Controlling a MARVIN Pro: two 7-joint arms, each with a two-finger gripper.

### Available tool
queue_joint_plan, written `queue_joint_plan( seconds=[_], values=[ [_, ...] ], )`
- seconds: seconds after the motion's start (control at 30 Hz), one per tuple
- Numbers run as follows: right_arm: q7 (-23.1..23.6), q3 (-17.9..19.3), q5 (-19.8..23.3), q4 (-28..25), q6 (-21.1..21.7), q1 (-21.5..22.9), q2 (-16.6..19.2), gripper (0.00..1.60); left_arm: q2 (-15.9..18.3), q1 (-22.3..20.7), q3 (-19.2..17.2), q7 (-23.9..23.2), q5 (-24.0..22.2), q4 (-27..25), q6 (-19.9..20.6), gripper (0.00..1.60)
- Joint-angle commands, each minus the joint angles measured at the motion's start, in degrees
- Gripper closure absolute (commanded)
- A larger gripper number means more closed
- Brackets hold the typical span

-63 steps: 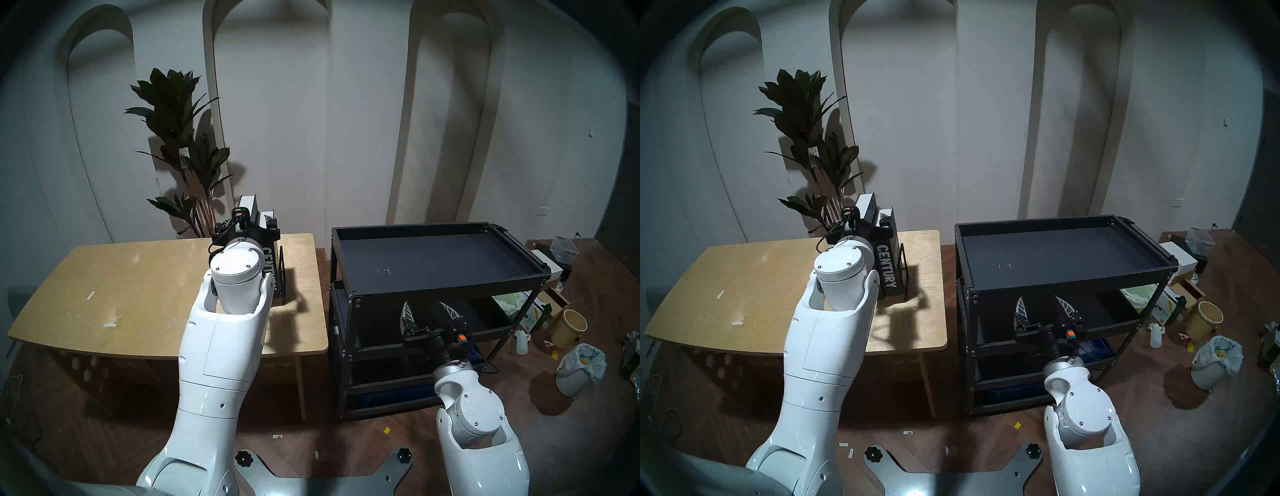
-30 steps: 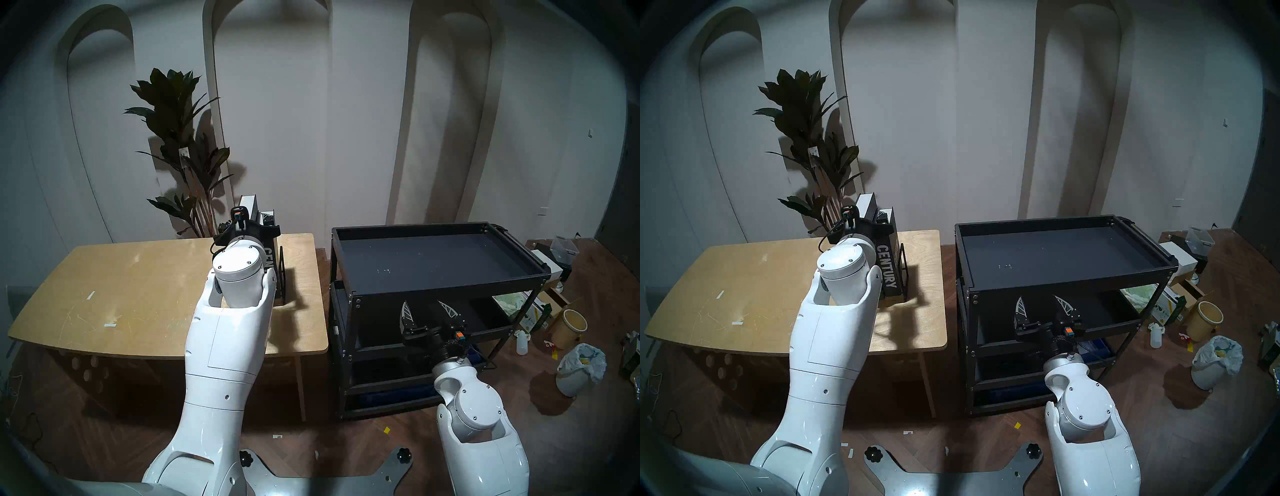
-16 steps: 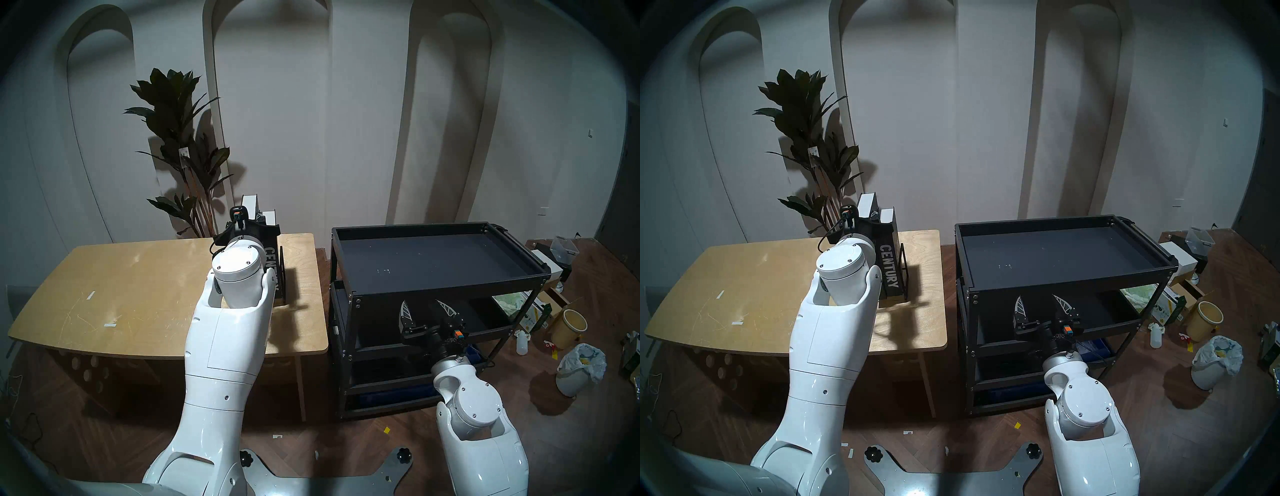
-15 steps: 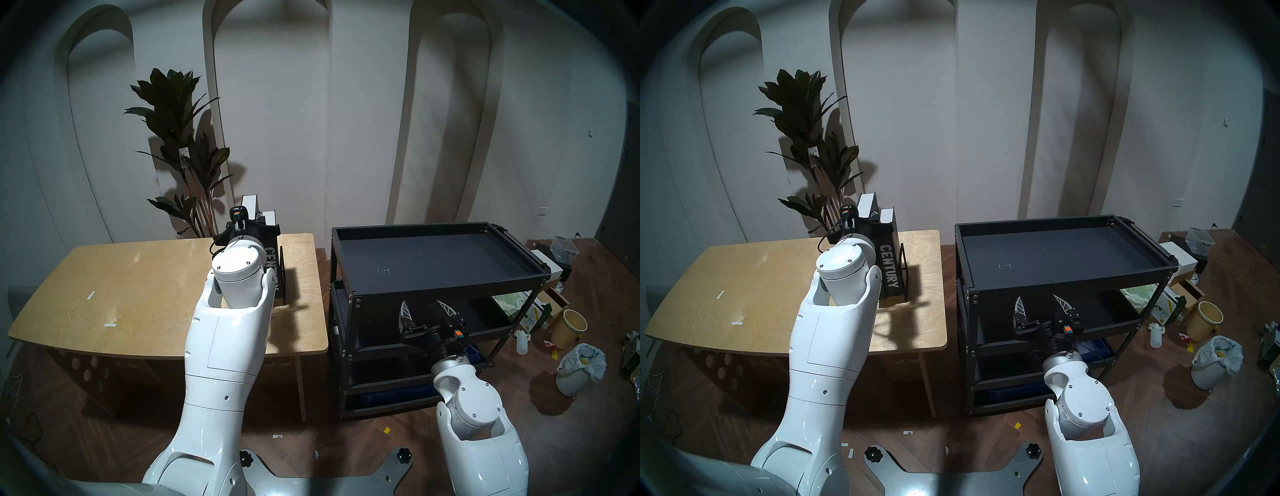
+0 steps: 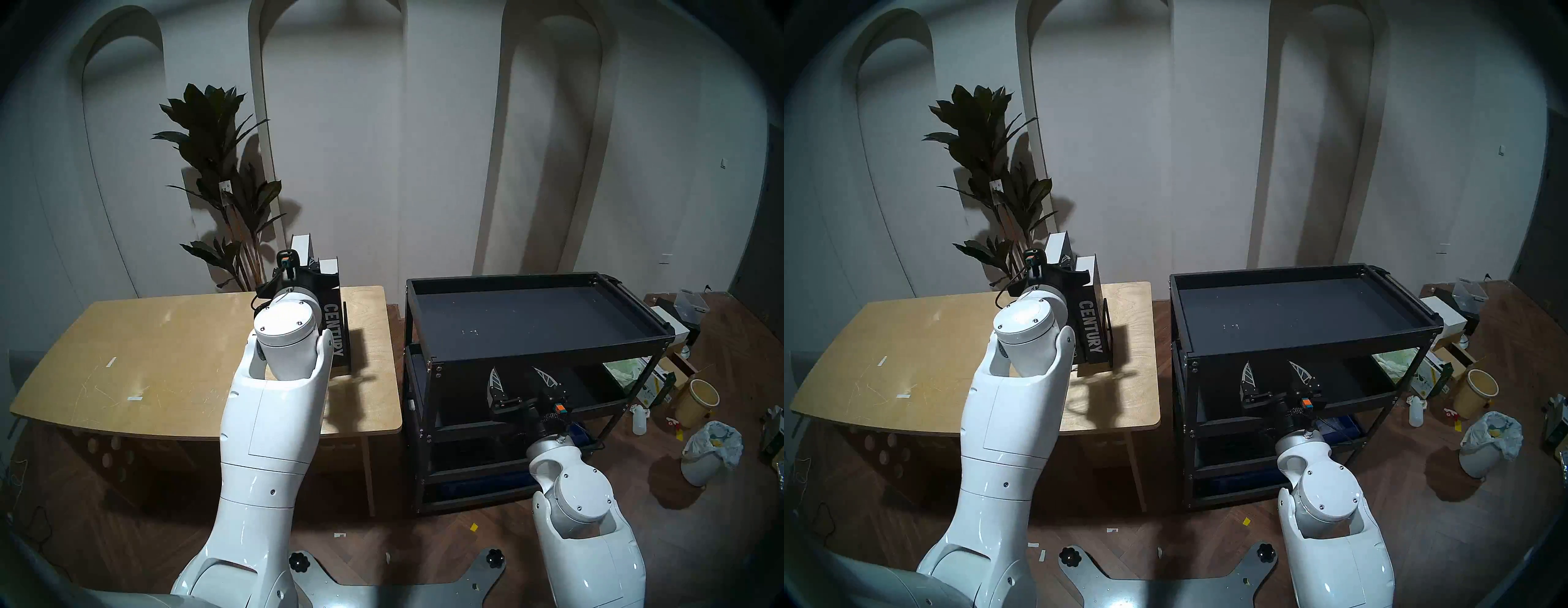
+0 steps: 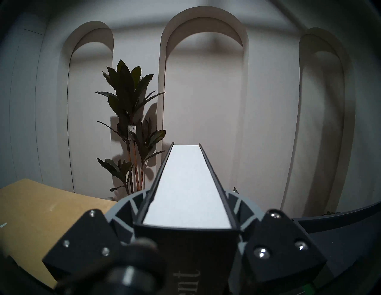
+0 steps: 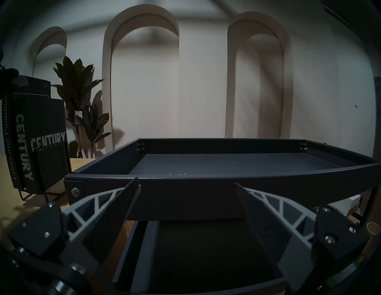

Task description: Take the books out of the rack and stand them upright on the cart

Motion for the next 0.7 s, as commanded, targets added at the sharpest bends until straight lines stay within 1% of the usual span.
queue_joint_plan(
  seconds=[0.0,0.03,0.13,0.2,0.27,0.37,0.4,0.47,0.53,0.57,0.63,0.67],
  values=[
    [0.6,-0.5,0.5,-1.2,-0.4,0.7,0.0,0.00,0.7,-0.6,1.1,0.6,1.6,-6.4,1.1,1.60],
    [0.6,-0.5,0.5,-1.2,-0.4,0.7,0.0,0.00,0.7,-0.6,1.1,0.6,1.6,-6.4,1.1,1.60],
    [1.4,-0.9,0.6,-1.2,-0.6,1.1,0.4,0.00,1.0,-0.4,1.8,1.3,2.5,-9.4,2.4,1.60],
    [1.6,-1.0,0.6,-1.1,-0.7,1.2,0.4,0.00,0.9,-0.8,1.9,1.1,2.3,-9.6,2.2,1.60],
    [2.0,-1.3,0.7,-1.1,-0.6,1.7,0.5,0.00,1.3,-0.6,2.5,1.4,2.8,-12.4,3.3,1.60],
    [2.2,-1.4,0.7,-0.9,-0.6,1.9,0.7,0.00,1.5,-1.2,2.7,1.7,3.2,-13.0,3.2,1.60],
    [2.5,-1.5,0.8,-0.8,-0.6,2.3,0.8,0.00,1.7,-0.9,2.9,1.7,3.3,-15.1,4.2,1.60],
    [2.7,-1.6,0.9,-0.7,-0.7,2.4,0.8,0.00,1.8,-1.4,3.0,1.7,3.4,-15.2,4.0,1.60],
    [2.9,-1.8,1.0,-0.6,-0.7,2.7,0.9,0.00,2.1,-1.0,3.3,1.6,3.5,-17.4,5.0,1.60],
    [3.0,-1.9,1.1,-0.6,-0.7,2.8,0.9,0.00,2.1,-1.3,3.5,1.8,3.5,-17.4,5.0,1.60],
    [3.3,-2.3,1.3,-0.4,-0.7,3.1,1.1,0.00,2.3,-1.5,3.9,1.9,3.8,-19.6,5.8,1.60],
    [3.3,-2.3,1.3,-0.4,-0.7,3.1,1.1,0.00,2.3,-1.5,3.9,1.9,3.8,-19.6,5.8,1.60]
  ],
)
